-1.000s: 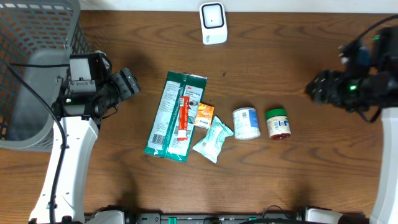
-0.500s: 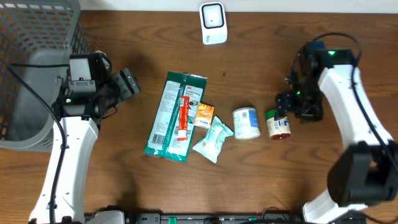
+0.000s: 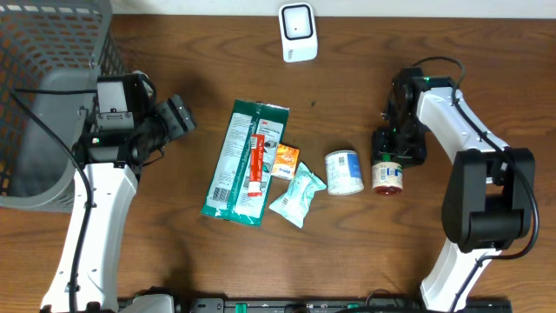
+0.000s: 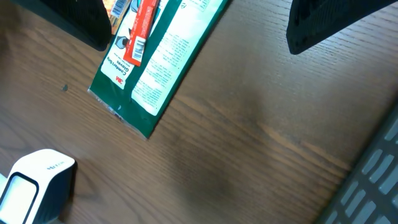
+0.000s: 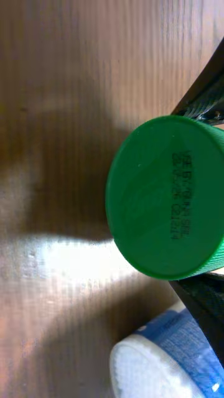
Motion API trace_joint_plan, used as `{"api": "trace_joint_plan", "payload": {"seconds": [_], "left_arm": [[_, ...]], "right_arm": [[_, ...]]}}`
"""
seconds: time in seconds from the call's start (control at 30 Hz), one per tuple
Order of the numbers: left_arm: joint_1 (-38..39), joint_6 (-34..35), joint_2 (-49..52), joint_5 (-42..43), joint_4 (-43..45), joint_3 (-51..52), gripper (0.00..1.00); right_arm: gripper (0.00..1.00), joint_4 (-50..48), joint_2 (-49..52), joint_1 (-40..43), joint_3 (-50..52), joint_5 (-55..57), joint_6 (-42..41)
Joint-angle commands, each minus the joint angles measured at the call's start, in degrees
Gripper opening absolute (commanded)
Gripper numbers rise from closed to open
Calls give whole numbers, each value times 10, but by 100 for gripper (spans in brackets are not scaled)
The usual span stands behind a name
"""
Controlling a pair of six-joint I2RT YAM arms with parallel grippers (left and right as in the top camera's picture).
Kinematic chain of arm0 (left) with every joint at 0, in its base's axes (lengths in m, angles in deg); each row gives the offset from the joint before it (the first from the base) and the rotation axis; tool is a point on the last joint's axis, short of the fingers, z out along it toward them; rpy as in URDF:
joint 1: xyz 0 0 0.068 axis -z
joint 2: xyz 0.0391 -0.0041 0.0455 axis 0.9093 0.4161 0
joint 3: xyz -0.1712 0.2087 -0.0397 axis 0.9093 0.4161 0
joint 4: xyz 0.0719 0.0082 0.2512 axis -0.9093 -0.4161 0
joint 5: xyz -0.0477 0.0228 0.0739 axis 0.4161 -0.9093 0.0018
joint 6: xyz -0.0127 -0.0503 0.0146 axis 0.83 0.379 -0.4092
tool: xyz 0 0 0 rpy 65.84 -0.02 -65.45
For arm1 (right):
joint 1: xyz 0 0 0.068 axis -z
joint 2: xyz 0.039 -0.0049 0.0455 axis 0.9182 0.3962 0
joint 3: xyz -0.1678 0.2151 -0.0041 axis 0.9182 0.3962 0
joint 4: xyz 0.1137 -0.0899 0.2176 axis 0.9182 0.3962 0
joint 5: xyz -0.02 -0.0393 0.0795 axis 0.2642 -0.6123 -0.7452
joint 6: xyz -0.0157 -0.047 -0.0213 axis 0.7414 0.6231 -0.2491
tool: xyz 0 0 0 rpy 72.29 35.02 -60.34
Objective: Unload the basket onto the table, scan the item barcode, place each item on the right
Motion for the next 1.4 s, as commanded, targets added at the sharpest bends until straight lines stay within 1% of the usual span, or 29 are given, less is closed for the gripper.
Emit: {"api": "trace_joint_plan", "payload": {"seconds": [0.0,0.13,0.33,0.4,0.43,0.5,0.53,0.63,0.73,0.8,0.97,1.0,1.07,1.13,1.27,1.37], "left_arm": [[-2,-7,-3,-6,0,-12,88],[-2,-7,-3,-6,0,-12,88],[-2,-7,-3,-6,0,-12,88],[-2,-7,-3,-6,0,-12,88],[-2,-7,-3,-6,0,-12,88],[-2,-7,-3,-6,0,-12,88],[-2,-7,-3,-6,0,-12,88],[-2,-7,-3,-6,0,-12,88],[-2,-7,-3,-6,0,-12,88],[-2,-7,-3,-6,0,-12,88],[-2,-7,-3,-6,0,-12,88],[-2,-7,-3,-6,0,-12,88],[-2,-7,-3,-6,0,-12,88],[-2,-7,-3,-6,0,-12,88],[-2,-7,-3,-6,0,-12,88],[-2,-7,-3,-6,0,-12,88]], "right_arm": [[64,-14,3,-3,1,24,0],[63,-17,3,-3,1,24,0],[70,-47,3,-3,27,26,0],[70,-57,3,-3,38,26,0],[64,-60,3,-3,40,25,0],[47,-61,2,-2,36,25,0],[41,-59,0,-2,30,26,0],[39,-42,-9,-2,-2,26,0],[39,-24,-27,-2,-56,25,7],[39,-29,-43,-2,-71,27,13],[39,-82,-95,-3,-70,34,13],[36,-97,-104,-3,-68,34,13],[34,-134,-122,-3,-51,34,10],[35,-210,-155,-7,-2,42,-4],[35,-291,-209,-15,71,58,-25],[35,-362,-263,-25,156,96,-28]]}}
